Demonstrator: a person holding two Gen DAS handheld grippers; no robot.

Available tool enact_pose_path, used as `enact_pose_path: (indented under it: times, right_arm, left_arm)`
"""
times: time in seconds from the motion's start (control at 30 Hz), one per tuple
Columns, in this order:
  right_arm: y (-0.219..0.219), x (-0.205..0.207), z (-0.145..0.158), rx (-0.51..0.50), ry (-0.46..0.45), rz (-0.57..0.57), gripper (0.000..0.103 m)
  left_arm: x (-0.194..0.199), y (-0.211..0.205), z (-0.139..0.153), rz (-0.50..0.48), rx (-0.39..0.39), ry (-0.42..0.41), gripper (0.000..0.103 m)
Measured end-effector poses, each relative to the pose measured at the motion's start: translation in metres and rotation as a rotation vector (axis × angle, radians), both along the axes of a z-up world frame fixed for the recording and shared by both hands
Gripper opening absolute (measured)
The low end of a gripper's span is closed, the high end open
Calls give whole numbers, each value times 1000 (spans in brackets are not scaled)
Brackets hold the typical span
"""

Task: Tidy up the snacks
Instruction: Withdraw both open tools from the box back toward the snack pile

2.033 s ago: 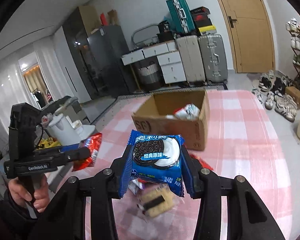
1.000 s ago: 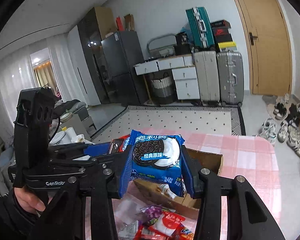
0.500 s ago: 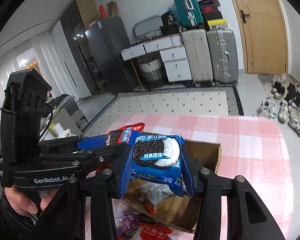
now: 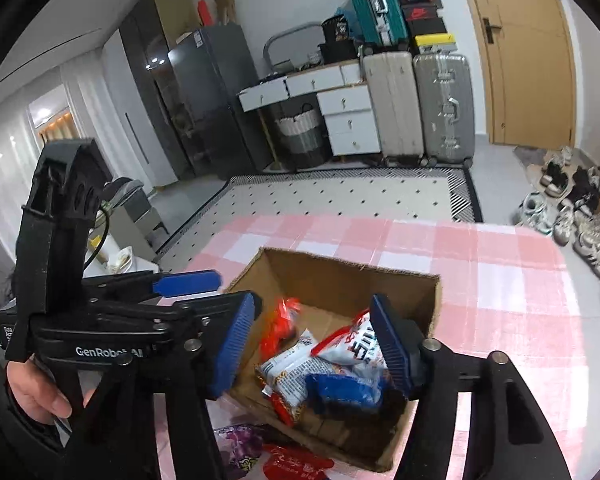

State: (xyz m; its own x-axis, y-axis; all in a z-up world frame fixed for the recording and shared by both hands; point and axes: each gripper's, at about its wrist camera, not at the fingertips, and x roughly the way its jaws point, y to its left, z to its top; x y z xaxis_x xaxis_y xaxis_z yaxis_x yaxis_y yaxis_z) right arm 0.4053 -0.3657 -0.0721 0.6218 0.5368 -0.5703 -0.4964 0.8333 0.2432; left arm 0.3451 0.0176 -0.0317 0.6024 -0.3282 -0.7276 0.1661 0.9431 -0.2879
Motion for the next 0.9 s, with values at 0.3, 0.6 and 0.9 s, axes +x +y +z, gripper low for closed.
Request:
enact_pose_path:
  times: [0.3,0.6,0.9]
  right_arm:
    - [-20,-45,38,69,-68,-27,65]
    - [-31,-100,69,78,-124,-30,69]
    - [-39,-153,86,93,-168,-35,82]
  left_arm:
    - [-61,-3,40,26,60,-97,80]
    - [-122,-11,87,30,81,-178,85]
    - [-177,-9,114,52,77,-242,98]
